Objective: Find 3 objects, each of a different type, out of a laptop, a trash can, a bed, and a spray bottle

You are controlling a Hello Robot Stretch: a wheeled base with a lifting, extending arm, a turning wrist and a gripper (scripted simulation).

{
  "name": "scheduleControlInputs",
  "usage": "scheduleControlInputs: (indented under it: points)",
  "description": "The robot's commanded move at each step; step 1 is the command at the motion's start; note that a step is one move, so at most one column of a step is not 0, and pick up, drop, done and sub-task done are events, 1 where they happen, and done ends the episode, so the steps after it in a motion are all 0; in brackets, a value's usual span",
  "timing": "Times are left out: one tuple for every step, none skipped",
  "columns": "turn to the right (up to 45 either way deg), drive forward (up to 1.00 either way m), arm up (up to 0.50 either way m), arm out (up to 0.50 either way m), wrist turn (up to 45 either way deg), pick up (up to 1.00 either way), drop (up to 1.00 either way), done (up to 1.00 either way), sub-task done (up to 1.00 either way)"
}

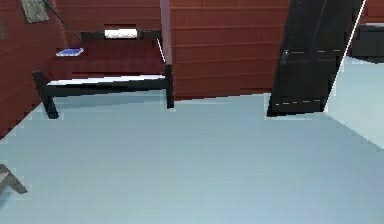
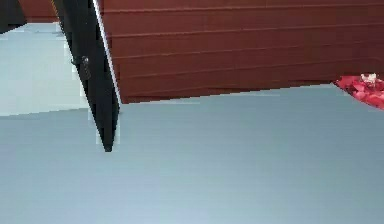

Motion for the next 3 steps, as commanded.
scheduleControlInputs:
  points:
    - [0.0,1.00,0.00,0.00,0.0,0.00,0.00,0.00,0.00]
    - [3.0,0.00,0.00,0.00,0.0,0.00,0.00,0.00,0.00]
    - [0.0,1.00,0.00,0.00,0.0,0.00,0.00,0.00,0.00]
